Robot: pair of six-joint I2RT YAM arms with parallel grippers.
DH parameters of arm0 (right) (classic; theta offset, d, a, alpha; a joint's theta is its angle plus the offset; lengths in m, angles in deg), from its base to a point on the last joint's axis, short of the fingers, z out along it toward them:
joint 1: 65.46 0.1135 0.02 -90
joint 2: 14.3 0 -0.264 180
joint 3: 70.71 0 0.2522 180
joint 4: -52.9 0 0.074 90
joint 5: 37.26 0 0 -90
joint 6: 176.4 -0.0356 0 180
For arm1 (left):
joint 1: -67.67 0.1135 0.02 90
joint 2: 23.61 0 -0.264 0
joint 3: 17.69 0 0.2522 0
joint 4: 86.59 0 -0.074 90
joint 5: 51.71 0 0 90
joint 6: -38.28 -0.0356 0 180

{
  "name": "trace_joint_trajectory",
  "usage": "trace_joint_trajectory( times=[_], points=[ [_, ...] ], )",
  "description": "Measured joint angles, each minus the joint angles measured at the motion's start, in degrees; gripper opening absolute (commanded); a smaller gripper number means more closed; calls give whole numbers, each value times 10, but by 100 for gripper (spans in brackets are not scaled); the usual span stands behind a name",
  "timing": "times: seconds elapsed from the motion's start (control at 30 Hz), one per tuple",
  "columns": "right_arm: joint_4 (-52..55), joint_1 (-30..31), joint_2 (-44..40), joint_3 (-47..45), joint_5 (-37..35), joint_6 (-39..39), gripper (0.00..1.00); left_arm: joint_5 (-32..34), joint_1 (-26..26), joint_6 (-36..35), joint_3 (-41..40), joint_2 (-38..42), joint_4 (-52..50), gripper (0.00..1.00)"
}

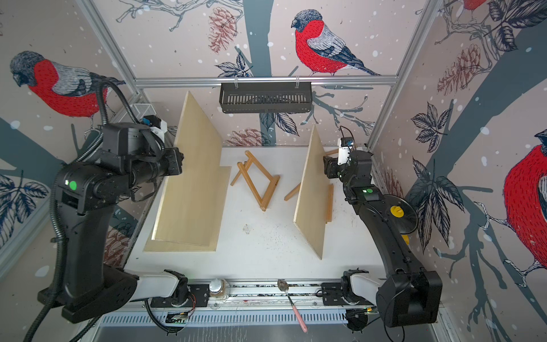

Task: Disassemble the easel
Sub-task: Place the drawing board at the center of the board.

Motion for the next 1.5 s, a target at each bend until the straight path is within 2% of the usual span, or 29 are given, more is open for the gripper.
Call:
trace_joint_trajectory(
  times=[0.17,0.3,0.57,0.97,1.13,1.5],
  points=[
    [0,1,4,0,2,0,62,7,10,2,-84,-5,32,0],
    [0,4,7,0,4,0,62,-7,48,-10,-182,-2,86,0],
    [0,9,16,1,6,0,62,-106,197,-58,-315,53,188,0],
    [4,23,31,16,-3,0,62,-324,311,-170,-368,29,235,0],
    [11,25,50,18,-7,2,62,-368,339,-195,-375,2,244,0],
    [11,28,61,23,-12,4,62,-450,377,-189,-418,-20,280,0]
  ],
)
